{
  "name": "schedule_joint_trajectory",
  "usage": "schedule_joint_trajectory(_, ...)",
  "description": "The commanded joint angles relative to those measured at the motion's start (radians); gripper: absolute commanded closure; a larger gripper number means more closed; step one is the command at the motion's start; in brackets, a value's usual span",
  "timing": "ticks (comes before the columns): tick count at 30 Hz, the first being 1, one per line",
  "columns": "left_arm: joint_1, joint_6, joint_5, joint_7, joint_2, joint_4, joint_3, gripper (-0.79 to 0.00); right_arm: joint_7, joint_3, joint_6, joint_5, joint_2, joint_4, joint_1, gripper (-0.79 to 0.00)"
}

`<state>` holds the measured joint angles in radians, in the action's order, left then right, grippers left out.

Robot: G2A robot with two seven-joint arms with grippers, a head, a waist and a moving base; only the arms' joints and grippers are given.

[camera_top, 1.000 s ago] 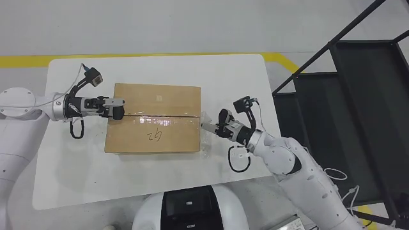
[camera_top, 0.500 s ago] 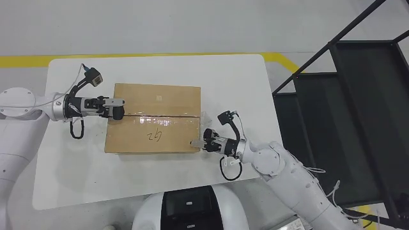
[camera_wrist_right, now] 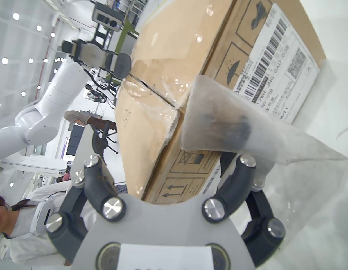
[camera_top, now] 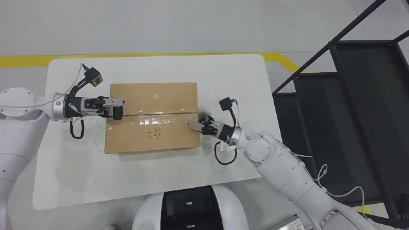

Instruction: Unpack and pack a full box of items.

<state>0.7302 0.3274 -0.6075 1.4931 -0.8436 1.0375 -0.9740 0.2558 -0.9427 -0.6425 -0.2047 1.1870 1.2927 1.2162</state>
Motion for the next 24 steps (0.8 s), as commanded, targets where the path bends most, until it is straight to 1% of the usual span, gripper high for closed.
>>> schedule_joint_trajectory(1,0.0,0.0,0.0,0.0,0.0,0.0,0.0,-0.785,-0.051,-0.006,-0.046,0.0,0.003,-0.013,0.005,-0.785)
schedule_joint_trajectory(7,0.0,0.0,0.0,0.0,0.0,0.0,0.0,-0.785,-0.19,-0.037,-0.142,-0.036,0.008,-0.028,0.035,-0.785)
schedule_joint_trajectory(10,0.0,0.0,0.0,0.0,0.0,0.0,0.0,-0.785,-0.249,-0.053,-0.161,-0.079,0.01,-0.027,0.044,-0.785)
schedule_joint_trajectory(15,0.0,0.0,0.0,0.0,0.0,0.0,0.0,-0.785,-0.325,-0.084,-0.161,-0.181,0.01,-0.002,0.06,-0.785)
schedule_joint_trajectory(19,0.021,-0.006,0.013,-0.041,0.001,0.031,-0.006,-0.785,-0.333,-0.104,-0.154,-0.234,0.007,0.053,0.081,-0.785)
schedule_joint_trajectory(24,0.052,-0.012,0.019,-0.049,0.01,0.065,-0.032,-0.785,-0.27,-0.112,-0.117,-0.281,0.003,0.15,0.091,-0.785)
